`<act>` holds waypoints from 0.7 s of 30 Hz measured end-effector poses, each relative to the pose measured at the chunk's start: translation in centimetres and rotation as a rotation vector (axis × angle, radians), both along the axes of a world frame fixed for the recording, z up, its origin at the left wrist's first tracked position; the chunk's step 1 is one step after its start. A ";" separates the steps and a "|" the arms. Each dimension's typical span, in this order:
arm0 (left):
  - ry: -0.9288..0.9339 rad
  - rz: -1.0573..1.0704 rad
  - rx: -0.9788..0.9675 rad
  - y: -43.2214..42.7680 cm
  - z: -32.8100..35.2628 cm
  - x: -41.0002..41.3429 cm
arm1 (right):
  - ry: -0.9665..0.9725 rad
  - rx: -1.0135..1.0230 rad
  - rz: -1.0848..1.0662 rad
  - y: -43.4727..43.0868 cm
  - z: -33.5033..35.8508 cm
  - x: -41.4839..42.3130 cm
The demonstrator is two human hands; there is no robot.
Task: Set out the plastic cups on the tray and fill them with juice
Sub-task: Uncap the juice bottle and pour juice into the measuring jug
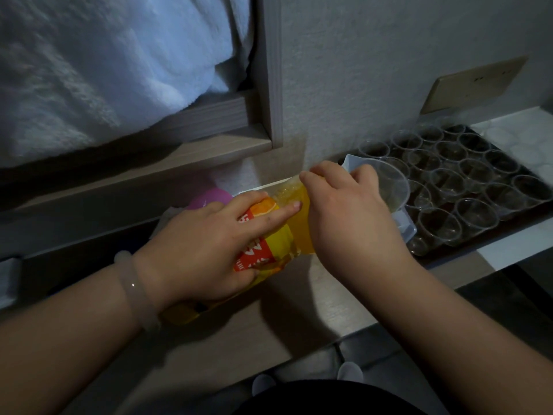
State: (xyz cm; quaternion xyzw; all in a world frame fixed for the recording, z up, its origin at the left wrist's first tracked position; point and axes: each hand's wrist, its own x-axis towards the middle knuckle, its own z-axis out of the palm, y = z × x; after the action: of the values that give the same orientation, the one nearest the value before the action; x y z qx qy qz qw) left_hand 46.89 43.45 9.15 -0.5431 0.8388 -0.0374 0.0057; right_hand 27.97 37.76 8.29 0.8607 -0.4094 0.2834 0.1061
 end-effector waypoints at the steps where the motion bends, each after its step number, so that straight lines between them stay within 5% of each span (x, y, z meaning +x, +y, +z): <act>1: -0.005 -0.001 0.000 0.0 0.1 0.0 | -0.009 -0.005 0.000 0.0 0.0 0.0; 21: -0.013 0.004 0.044 -0.3 0.3 0.0 | -0.071 -0.009 0.019 0.3 0.5 -0.1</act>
State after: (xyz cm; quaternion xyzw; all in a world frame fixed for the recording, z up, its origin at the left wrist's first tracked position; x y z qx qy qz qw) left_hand 46.84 43.15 9.44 -0.5444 0.8382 -0.0227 0.0233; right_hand 27.88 38.06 8.75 0.8536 -0.4033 0.3166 0.0927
